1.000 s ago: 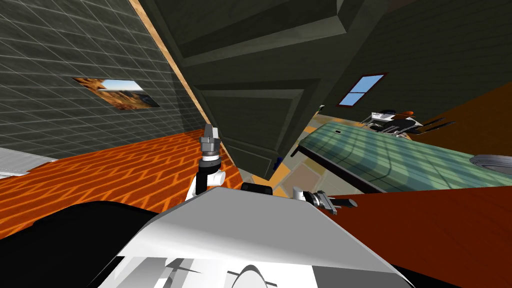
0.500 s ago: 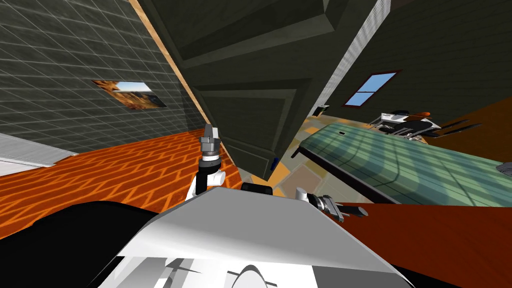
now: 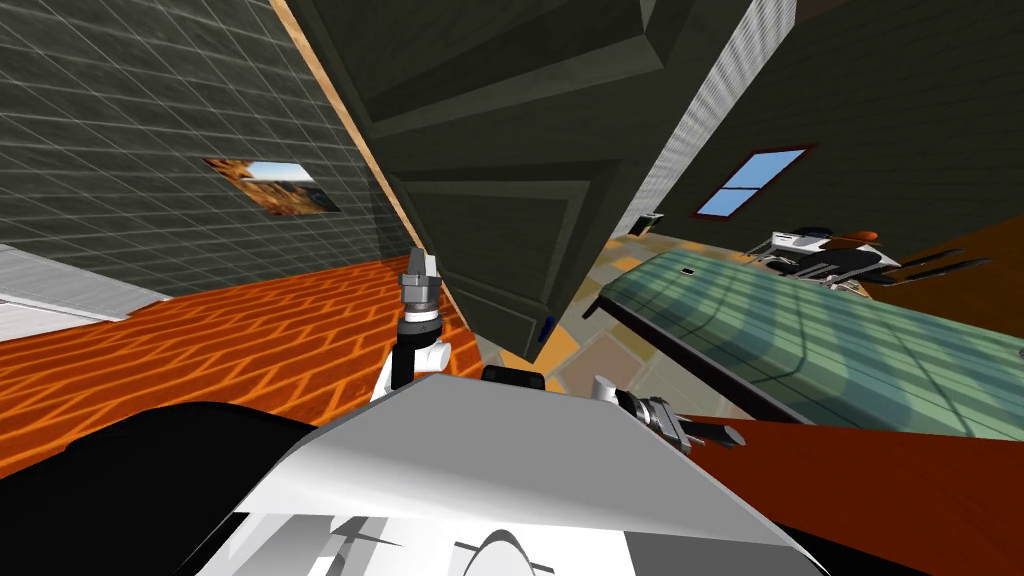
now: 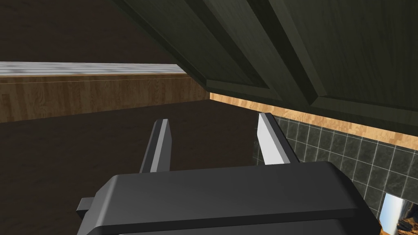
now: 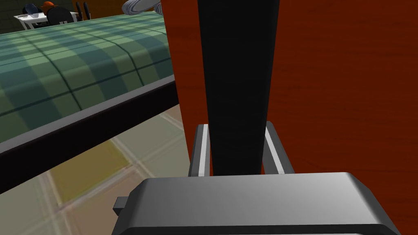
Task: Push the door open
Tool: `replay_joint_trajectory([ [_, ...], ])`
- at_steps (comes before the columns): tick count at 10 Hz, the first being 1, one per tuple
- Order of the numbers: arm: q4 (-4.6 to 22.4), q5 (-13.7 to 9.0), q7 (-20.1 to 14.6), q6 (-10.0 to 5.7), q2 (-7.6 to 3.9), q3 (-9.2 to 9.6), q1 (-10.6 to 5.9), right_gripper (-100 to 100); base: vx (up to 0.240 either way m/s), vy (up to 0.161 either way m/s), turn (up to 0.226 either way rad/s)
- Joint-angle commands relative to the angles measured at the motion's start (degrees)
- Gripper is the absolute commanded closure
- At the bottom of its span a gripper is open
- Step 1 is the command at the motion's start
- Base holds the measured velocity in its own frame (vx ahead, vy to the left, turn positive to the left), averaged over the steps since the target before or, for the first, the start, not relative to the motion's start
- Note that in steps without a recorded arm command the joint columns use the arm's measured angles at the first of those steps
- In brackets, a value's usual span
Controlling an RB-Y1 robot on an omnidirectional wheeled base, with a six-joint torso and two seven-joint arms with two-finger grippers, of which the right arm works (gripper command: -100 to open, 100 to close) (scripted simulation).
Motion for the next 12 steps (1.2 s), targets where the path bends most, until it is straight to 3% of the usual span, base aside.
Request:
replay_joint_trajectory([
  [1, -0.26, -0.45, 0.2, -1.45, 0.0, -1.9, 0.4, 100, 0.015, -0.114, 0.075],
  [4, 0.17, -1.08, 0.39, -2.11, 0.27, -3.59, -0.03, 100, 0.003, -0.104, 0.055],
  [5, 0.59, -1.68, 0.57, -2.74, 0.57, -5.2, -0.44, 100, 0.015, -0.089, 0.072],
  [11, 1.88, -3.52, 1.12, -4.68, 2.14, -10.19, -1.72, 100, 0.018, -0.121, 0.062],
  [12, 2.1, -3.23, 0.8, -4.43, 1.76, -9.53, -1.84, 100, 0.007, -0.057, 0.005],
])
